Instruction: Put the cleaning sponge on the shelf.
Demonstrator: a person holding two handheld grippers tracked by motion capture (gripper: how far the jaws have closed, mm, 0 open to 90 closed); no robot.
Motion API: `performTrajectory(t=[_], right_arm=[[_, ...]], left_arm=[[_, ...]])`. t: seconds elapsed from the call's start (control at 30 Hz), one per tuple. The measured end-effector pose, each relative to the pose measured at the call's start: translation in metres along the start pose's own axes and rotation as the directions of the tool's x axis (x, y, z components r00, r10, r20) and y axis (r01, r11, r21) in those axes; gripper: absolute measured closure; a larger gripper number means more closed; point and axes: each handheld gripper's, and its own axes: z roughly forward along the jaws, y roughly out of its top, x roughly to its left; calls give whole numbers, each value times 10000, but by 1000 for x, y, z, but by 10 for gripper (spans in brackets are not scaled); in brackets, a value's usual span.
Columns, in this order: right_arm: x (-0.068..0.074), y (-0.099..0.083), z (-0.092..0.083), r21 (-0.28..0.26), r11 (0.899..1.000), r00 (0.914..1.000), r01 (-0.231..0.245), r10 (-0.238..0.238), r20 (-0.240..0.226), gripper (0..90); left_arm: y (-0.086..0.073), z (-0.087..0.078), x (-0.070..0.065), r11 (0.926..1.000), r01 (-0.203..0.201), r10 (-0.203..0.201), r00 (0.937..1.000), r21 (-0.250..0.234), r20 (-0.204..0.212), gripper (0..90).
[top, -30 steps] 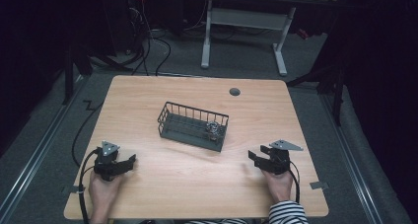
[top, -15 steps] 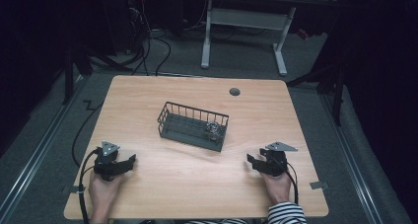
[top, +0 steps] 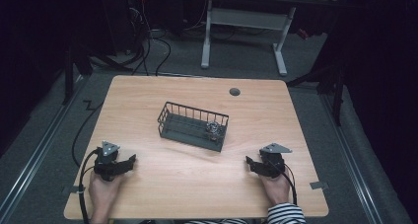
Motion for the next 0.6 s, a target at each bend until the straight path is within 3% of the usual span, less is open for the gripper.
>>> performTrajectory(t=[0.03,0.6], right_arm=[[2,0,0,9,9999,9998,163,-163,116,346],[1,0,0,38,9999,9999,123,-124,103,324]], left_arm=[[0,0,0,10000,0,0,10000,2,-1,261],[0,0,-1,10000,-54,54,10000,65,50,229]])
